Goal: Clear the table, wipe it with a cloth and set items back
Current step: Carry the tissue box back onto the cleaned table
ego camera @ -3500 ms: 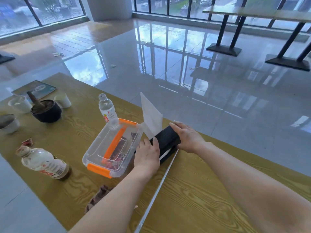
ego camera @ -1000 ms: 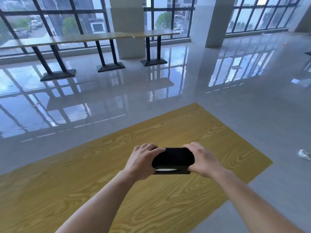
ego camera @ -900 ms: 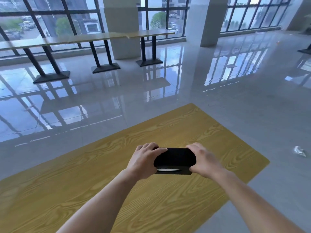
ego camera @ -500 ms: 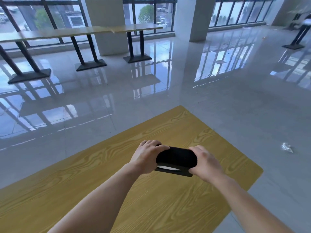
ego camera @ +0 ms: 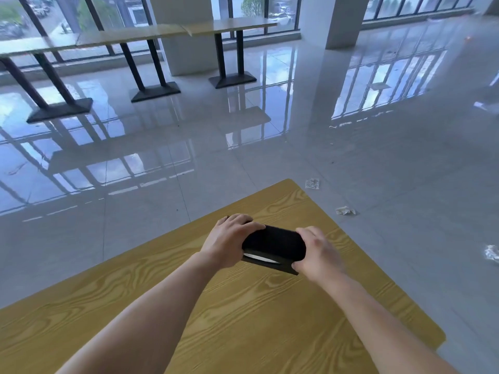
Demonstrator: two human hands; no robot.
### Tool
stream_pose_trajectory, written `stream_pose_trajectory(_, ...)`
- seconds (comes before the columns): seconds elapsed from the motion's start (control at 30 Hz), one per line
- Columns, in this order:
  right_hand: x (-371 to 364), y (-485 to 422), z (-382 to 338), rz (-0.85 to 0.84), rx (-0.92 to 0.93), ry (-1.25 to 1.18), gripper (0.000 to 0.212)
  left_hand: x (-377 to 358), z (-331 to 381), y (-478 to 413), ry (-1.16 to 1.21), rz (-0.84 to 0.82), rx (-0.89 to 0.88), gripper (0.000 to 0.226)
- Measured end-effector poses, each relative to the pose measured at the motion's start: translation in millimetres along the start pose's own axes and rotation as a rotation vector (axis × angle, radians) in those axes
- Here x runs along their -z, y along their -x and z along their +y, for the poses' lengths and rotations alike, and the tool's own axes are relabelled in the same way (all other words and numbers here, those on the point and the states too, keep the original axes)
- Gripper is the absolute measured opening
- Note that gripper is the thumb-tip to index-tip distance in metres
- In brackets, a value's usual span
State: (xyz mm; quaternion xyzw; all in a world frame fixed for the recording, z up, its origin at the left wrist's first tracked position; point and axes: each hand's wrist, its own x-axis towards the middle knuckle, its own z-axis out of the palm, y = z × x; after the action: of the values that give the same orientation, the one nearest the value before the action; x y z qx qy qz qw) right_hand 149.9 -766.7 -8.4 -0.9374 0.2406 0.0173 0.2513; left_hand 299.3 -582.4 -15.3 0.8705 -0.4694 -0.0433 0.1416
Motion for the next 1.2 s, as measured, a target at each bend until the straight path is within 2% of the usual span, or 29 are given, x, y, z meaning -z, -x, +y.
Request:
stream_pose_trajectory(0.23, -2.2, -23.0, 9.0, 0.013, -0.012, -0.045, 0.073, -6.7, -6.1, -31.2, 0.002, -0.023, 0.004, 0.074)
stream_pose_trajectory(0.37, -5.5, -29.0, 15.0, 0.011, -0.021, -0.062, 0.080, -12.6, -9.0, -39.4, 0.005, -0.020, -0.005, 0.076)
stream_pose_trajectory(0.7, -15.1, -32.3, 15.6, 0.036, -0.027, -0.053, 0.084, -23.1, -15.7, -46.3, -0.018, 0.010, -0.032, 0.076)
stream_pose_trajectory(1.03, -23.1, -35.1, 15.7, 0.003, -0.004, -0.004, 0.084, -39.9, -16.1, -44.0, -0.054, 0.004, 0.051, 0.081)
stream_pose_trajectory(1.2, -20.2, -35.7, 18.4, -0.038, -0.010, 0.001, 0.087, -35.8, -9.6, -40.1, -0.040, -0.071, 0.098, 0.085)
